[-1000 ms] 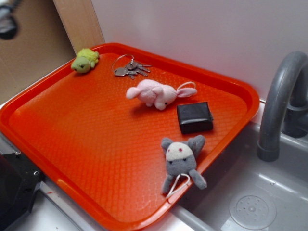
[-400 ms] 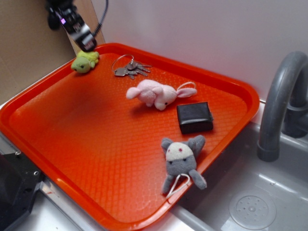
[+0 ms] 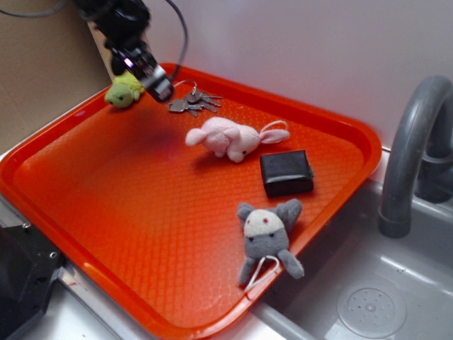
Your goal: Grab the silver keys.
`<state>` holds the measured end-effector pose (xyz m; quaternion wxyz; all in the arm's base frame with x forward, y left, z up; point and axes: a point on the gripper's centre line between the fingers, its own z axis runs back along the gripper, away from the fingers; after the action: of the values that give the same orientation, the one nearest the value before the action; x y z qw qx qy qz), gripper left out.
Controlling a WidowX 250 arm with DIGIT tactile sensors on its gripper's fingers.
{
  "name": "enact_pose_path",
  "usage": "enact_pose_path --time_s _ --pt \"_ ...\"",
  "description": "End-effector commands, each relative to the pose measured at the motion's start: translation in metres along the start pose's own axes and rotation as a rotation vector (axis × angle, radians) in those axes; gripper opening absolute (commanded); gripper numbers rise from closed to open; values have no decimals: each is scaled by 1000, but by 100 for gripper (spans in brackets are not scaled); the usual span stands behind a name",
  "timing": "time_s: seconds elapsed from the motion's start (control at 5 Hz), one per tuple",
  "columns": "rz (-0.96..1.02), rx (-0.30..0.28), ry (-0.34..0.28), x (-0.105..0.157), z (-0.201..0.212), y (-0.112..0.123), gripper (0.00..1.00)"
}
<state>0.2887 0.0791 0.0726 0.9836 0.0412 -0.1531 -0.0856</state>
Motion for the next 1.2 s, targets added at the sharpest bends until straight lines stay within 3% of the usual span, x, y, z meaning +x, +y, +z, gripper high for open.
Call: enact_pose_path --time_s 0.0,0.2,0.6,0.8,1.0 --pt "-81 81 0 37 -23 5 27" --pt "-58 96 20 37 -27 9 0" --pt "-24 89 42 35 -1 15 0" --pt "139 204 235 20 54 16 0" --pt "281 78 257 -10 117 1 0"
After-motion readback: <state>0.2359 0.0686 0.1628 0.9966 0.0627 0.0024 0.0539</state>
